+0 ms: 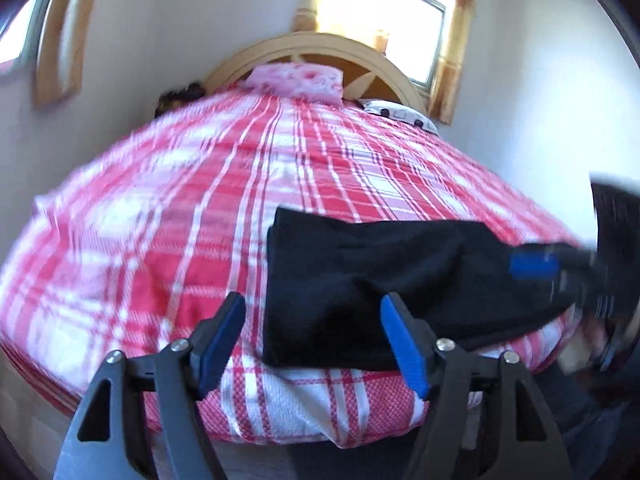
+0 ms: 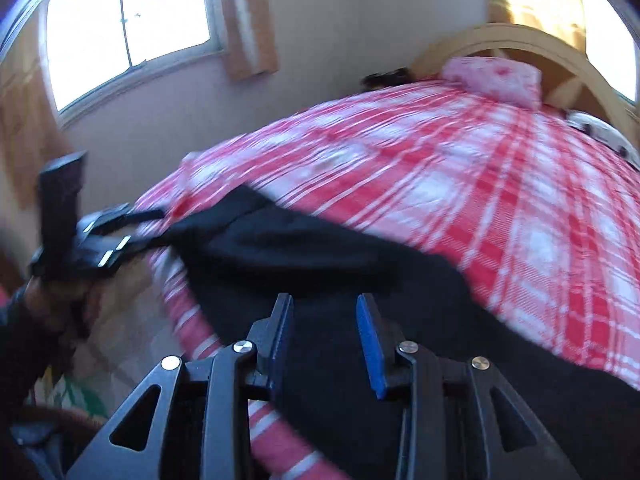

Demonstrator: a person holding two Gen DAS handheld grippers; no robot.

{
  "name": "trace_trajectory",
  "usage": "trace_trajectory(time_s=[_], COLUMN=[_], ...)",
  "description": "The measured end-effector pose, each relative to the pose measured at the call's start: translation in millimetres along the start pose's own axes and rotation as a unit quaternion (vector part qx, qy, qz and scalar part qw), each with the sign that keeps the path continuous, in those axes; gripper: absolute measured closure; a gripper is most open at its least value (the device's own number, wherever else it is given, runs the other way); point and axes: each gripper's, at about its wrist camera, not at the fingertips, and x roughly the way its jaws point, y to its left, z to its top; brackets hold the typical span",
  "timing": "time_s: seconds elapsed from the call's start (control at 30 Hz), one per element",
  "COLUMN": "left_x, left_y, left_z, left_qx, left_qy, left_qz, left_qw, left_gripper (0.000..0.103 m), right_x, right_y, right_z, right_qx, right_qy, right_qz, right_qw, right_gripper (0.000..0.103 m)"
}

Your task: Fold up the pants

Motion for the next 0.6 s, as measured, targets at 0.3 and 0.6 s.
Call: trace_trajectory(time_s=[0.3,0.6], left_x=[12,17], left_y=[-6,0], left_z=[-2,-6], left_qx=[0.002,-0.006], left_qy=[0.005,0.01], left_qz=[-0.033,-0.03], left_qw=[0.9994,0.9995], left_gripper=[0.059,0.068], right_x=[41,36], right_y=[52,35], right_z=[-32,-29], right_qx=[-0.113,-0.041], right_qy=[0.061,0.06], right_qz=[-0.036,0.025], right_qw=[0.991,0.997], right_gripper=[0.07,0.077])
